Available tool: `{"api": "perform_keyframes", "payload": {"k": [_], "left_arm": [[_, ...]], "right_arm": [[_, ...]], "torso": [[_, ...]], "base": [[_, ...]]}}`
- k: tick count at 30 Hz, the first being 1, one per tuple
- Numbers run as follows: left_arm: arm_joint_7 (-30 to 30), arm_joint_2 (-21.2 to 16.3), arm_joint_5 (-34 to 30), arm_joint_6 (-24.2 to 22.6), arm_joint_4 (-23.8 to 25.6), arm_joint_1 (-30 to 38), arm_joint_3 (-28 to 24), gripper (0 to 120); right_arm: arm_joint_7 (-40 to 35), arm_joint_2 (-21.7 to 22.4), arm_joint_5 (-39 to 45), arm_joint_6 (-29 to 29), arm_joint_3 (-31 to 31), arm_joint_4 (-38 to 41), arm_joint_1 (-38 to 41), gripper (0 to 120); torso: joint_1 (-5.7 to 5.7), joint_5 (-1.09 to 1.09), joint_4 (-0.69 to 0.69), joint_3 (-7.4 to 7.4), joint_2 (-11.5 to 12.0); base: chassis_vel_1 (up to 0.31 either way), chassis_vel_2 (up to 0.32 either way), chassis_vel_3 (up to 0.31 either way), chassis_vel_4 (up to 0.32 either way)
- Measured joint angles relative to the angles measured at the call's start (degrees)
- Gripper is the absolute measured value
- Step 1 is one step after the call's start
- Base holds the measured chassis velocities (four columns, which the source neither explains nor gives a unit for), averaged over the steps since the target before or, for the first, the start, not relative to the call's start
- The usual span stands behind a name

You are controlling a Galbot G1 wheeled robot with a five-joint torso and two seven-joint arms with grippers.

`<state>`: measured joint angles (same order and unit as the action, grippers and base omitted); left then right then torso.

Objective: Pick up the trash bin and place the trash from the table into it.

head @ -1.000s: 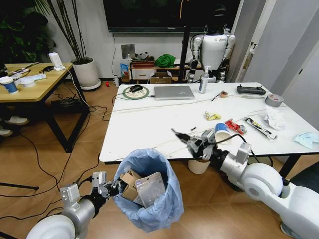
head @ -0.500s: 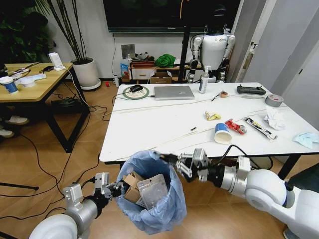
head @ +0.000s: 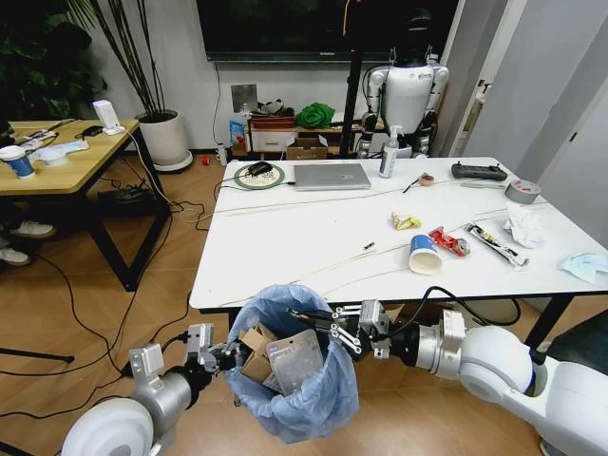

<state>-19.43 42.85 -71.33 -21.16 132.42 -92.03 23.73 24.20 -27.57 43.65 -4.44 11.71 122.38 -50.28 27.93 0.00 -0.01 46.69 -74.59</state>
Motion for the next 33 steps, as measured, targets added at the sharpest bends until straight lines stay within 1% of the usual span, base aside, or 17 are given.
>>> {"api": "perform_keyframes", "payload": {"k": [2,4,6,7,8,9,11,13,14,15,19,20,21,22,26,28,33], "left_arm": [[-0.2,0.1,0.8,0.0,0.1,-0.3,-0.3,0],[-0.2,0.0,0.9,0.0,0.5,-0.4,-0.3,0],[-0.3,0.0,1.0,-0.1,0.7,-0.5,-0.1,0],[-0.3,0.0,1.0,-0.1,0.7,-0.5,-0.1,0],[-0.4,0.0,1.0,-0.1,0.7,-0.6,0.0,0],[-0.5,0.0,1.0,-0.1,0.8,-0.7,0.1,0],[-1.0,-0.2,1.1,-0.5,1.0,-1.0,0.2,0],[-1.8,-0.7,1.4,-1.0,1.4,-1.6,0.6,0],[-1.8,-0.7,1.4,-1.0,1.4,-1.6,0.6,0],[-2.2,-1.2,1.4,-1.3,1.6,-2.0,0.7,0],[-4.0,-3.2,1.1,-2.3,2.5,-3.4,1.5,0],[-4.6,-3.7,0.9,-2.5,2.6,-3.6,1.6,0],[-4.6,-3.7,0.9,-2.5,2.6,-3.6,1.6,0],[-5.3,-4.2,0.5,-2.8,2.7,-3.7,1.7,0],[-6.4,-5.6,-0.5,-3.1,2.9,-4.1,2.1,0],[-6.6,-5.8,-0.6,-3.2,2.8,-4.0,2.1,0],[-8.9,-6.5,-1.5,-4.5,2.8,-3.7,1.9,0]], "right_arm": [[1.4,0.4,-0.8,-0.4,-1.0,-0.4,-1.0,11],[1.7,0.0,-0.9,-0.6,-1.1,-0.8,-1.1,20],[1.7,-0.3,-0.9,-0.6,-1.1,-0.9,-1.1,27],[1.7,-0.3,-0.9,-0.6,-1.1,-0.9,-1.1,27],[1.7,-0.4,-1.0,-0.6,-1.1,-1.0,-1.2,32],[1.7,-0.4,-1.1,-0.6,-1.0,-1.0,-1.2,33],[1.7,-0.6,-1.0,-0.6,-1.1,-1.1,-1.2,45],[1.3,-1.2,0.1,-0.6,-2.2,-1.3,-1.1,53],[1.3,-1.2,0.1,-0.6,-2.2,-1.3,-1.1,53],[0.9,-1.6,0.9,-0.6,-3.1,-1.5,-1.1,56],[-1.4,-3.3,3.4,-0.1,-6.7,-2.9,-0.7,74],[-2.2,-3.9,3.8,0.1,-7.7,-3.5,-0.8,78],[-2.2,-3.9,3.8,0.1,-7.7,-3.5,-0.8,78],[-3.0,-4.5,4.2,0.3,-8.8,-4.0,-1.0,84],[-6.0,-6.5,4.8,0.7,-12.2,-6.4,-2.3,98],[-6.8,-6.9,5.0,0.8,-12.5,-6.9,-2.4,99],[-14.1,-9.3,6.6,1.5,-12.6,-10.0,-2.8,100]], "torso": [[0.0,0.0,0.0,0.0,0.0],[0.0,0.0,0.0,0.0,0.0],[0.0,0.01,0.0,0.0,0.0],[0.0,0.01,0.0,0.0,0.0],[0.0,0.0,0.0,0.0,0.0],[0.0,0.0,0.0,0.0,0.0],[0.0,0.0,0.0,0.0,0.0],[0.0,0.0,0.0,0.0,0.0],[0.0,0.0,0.0,0.0,0.0],[0.0,0.0,0.0,0.0,0.0],[0.0,0.0,0.01,0.0,0.0],[0.0,0.0,0.01,0.0,0.0],[0.0,0.0,0.01,0.0,0.0],[0.0,-0.01,0.01,0.0,0.0],[0.0,0.0,0.0,0.0,0.0],[0.0,0.0,0.0,0.0,0.0],[0.0,0.0,0.01,0.0,0.0]], "base": [[0.0,0.0,0.0,0.0],[0.0,0.0,0.0,0.0],[0.0,0.0,0.0,0.0],[0.0,0.0,0.0,0.0],[0.0,0.0,0.0,0.0],[0.0,0.0,0.0,0.0],[0.0,0.0,0.0,0.0],[0.0,0.0,0.0,0.0],[0.0,0.0,0.0,0.0],[0.0,0.0,0.0,0.0],[0.0,0.0,0.0,0.0],[0.0,0.0,0.0,0.0],[0.0,0.0,0.0,0.0],[0.0,0.0,0.0,0.0],[0.0,0.0,0.0,0.0],[0.0,0.0,0.0,0.0],[0.0,0.0,0.0,0.0]]}}
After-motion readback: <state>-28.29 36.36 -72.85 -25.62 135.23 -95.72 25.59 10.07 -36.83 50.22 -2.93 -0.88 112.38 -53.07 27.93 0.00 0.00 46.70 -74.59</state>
